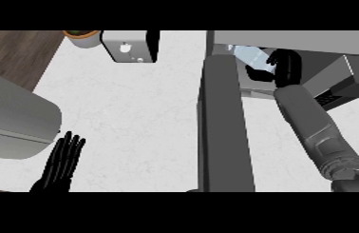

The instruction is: Pick up the milk, place it into the microwave and close the microwave

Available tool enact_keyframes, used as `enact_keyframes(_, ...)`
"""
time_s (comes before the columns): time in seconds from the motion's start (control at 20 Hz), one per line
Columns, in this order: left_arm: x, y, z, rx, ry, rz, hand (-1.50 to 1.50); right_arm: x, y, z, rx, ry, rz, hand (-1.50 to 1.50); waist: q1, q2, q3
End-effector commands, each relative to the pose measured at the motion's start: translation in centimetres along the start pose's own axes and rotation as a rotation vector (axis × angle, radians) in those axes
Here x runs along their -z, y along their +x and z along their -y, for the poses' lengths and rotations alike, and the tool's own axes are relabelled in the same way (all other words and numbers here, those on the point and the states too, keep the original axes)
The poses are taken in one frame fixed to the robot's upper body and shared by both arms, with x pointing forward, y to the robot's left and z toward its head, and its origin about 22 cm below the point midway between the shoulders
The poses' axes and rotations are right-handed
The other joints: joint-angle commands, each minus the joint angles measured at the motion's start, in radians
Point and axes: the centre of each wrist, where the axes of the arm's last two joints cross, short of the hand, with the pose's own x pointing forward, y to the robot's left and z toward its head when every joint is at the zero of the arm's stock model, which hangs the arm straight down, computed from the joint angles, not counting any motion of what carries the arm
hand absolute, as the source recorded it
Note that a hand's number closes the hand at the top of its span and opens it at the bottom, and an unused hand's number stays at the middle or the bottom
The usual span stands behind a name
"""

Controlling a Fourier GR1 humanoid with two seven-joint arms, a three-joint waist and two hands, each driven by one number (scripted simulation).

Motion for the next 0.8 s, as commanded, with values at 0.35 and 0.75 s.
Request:
enact_keyframes(0.35, 0.9, -0.3, 1.4, 0.028, -0.033, 0.02, -1.5, -0.6, 0.1, -0.7, -0.118, 0.045, 0.027, -1.5, 0.031, 0.014, 0.002)
enact_keyframes(0.75, 2.1, -0.6, 1.8, -0.014, -0.043, 0.013, -1.5, -1.0, 1.1, -1.7, 0.052, 0.168, 0.081, -1.5, 0.003, 0.007, 0.002)
